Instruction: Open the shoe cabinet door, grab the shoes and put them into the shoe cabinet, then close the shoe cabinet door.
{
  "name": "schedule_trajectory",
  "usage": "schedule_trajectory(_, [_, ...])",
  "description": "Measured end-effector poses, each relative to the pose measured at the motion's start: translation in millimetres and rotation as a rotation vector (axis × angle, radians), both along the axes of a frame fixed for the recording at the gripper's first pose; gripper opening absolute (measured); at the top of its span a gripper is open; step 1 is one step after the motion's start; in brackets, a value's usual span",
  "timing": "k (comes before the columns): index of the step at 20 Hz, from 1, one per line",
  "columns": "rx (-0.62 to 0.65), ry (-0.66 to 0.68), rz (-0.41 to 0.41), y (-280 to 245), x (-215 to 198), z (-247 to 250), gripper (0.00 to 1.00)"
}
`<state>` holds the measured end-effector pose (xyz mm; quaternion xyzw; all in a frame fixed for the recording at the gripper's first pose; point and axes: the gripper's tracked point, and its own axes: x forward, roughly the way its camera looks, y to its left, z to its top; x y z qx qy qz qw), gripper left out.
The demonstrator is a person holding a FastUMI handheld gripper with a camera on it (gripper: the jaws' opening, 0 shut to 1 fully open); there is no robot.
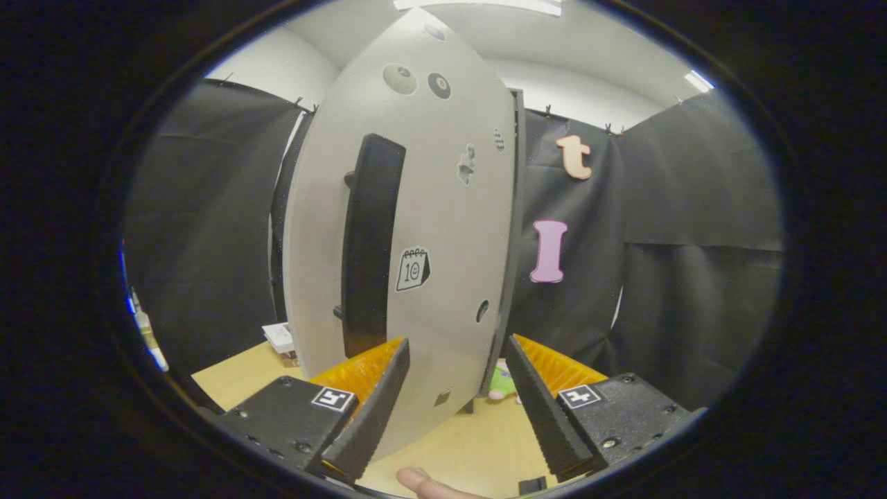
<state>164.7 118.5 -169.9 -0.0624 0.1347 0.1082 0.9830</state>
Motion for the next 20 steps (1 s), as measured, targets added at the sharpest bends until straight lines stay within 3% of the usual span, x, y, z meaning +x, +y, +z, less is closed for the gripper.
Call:
schedule_trajectory(3, [0.092,0.056,0.111,61.6,11.0,-15.7,0.94])
schedule_trajectory(7, [0.11,0.062,0.106,90.3,34.2,-32.2,0.95])
schedule_trajectory(12, [0.135,0.089,0.133,106.6,27.2,-48.2,0.96])
schedule_trajectory(20, [0.149,0.029,0.031,75.0,-13.7,-33.0,0.95])
